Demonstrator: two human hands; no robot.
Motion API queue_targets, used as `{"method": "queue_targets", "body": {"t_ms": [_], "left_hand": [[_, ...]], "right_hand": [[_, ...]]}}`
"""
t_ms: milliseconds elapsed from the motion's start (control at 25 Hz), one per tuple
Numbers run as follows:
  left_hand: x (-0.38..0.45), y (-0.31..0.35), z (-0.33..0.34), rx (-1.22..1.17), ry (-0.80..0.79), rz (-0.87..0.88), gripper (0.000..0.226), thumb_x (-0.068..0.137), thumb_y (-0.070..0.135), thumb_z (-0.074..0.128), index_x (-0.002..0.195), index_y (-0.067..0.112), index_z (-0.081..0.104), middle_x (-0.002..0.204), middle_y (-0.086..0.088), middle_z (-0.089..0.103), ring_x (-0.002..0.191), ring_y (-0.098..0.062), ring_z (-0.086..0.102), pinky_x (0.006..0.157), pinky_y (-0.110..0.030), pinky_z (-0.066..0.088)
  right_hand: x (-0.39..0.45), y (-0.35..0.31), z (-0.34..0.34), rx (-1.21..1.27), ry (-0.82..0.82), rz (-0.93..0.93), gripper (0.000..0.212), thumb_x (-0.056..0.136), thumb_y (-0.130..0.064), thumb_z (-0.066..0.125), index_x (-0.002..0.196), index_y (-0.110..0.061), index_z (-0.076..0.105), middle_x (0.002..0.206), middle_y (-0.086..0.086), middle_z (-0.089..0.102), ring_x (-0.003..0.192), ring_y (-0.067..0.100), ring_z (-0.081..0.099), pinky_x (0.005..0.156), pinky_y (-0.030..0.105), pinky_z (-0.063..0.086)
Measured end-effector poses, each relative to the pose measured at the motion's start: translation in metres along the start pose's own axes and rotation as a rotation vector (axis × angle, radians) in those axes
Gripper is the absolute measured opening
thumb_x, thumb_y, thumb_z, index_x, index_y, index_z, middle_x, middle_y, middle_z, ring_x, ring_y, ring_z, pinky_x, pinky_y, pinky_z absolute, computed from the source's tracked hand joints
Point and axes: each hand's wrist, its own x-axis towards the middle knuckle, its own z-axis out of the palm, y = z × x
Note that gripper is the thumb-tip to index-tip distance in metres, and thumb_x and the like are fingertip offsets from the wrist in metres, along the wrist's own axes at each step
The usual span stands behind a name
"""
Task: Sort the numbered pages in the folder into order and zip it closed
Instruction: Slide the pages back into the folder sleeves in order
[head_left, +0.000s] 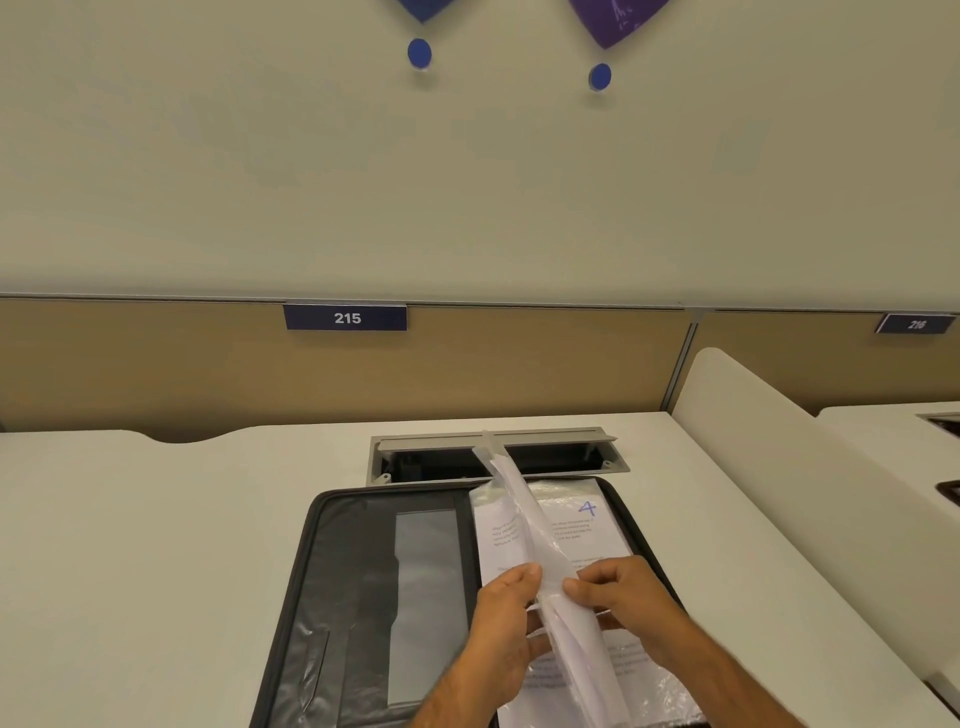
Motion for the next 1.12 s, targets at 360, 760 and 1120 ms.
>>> {"method": "queue_targets", "body": {"t_ms": [360, 760, 1120], "left_hand": [[0.003, 0.001, -0.001, -0.015, 0.058, -0.019, 0.021, 0.103, 0.021, 0.054, 0.11, 0.009, 0.07, 0.098, -0.01, 0.077, 0.093, -0.03, 0.072, 0.068, -0.037, 0.06], [0.002, -0.003, 0.005, -0.031, 0.041, -0.015, 0.021, 0.101, 0.023, 0.058, 0.11, 0.01, 0.071, 0.099, -0.009, 0.077, 0.091, -0.031, 0.074, 0.071, -0.04, 0.062], [0.005, 0.0, 0.0, -0.05, 0.072, -0.023, 0.023, 0.102, 0.025, 0.056, 0.11, 0.009, 0.071, 0.095, -0.01, 0.077, 0.093, -0.032, 0.072, 0.074, -0.042, 0.062]], "right_hand": [[0.005, 0.013, -0.03, -0.176, 0.632, -0.034, 0.018, 0.092, -0.006, 0.064, 0.11, -0.01, 0.068, 0.103, 0.005, 0.07, 0.089, 0.022, 0.063, 0.073, 0.03, 0.048], [0.004, 0.014, 0.002, -0.141, 0.028, -0.13, 0.031, 0.07, -0.027, 0.09, 0.067, -0.006, 0.068, 0.068, 0.005, 0.071, 0.063, 0.019, 0.069, 0.06, 0.03, 0.055], [0.001, 0.022, -0.035, -0.054, 0.265, 0.155, 0.013, 0.093, -0.014, 0.067, 0.086, -0.007, 0.075, 0.086, 0.011, 0.075, 0.073, 0.022, 0.068, 0.065, 0.032, 0.054]]}}
